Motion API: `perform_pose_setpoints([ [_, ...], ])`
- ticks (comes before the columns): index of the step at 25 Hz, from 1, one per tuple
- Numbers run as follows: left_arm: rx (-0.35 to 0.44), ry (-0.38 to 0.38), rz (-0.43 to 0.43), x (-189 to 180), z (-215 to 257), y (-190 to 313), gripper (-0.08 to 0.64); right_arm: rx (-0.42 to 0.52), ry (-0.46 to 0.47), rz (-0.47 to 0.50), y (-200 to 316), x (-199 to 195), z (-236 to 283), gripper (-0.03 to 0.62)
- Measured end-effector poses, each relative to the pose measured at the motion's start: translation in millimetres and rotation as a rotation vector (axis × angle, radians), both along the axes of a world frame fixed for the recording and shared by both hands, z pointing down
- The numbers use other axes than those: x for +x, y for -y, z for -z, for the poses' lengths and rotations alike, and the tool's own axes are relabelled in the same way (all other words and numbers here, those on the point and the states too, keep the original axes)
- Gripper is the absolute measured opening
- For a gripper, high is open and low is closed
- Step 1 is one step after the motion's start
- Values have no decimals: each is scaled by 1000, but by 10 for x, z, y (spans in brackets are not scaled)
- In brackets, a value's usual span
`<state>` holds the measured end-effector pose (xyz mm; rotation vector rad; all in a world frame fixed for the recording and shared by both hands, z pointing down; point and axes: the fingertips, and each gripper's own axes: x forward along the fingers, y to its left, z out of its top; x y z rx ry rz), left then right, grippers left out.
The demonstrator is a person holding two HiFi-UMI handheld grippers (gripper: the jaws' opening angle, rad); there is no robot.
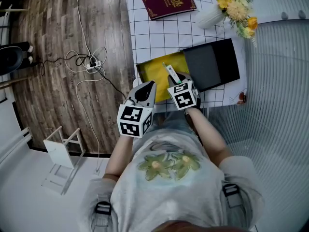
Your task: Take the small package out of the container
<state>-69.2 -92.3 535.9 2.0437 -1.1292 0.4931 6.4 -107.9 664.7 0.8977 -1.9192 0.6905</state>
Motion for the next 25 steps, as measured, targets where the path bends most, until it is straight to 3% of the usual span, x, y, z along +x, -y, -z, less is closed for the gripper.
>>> perform_pose_setpoints([
  [25, 31, 75, 32, -152, 135, -162, 5, 38, 24, 31, -54, -27, 246, 86],
])
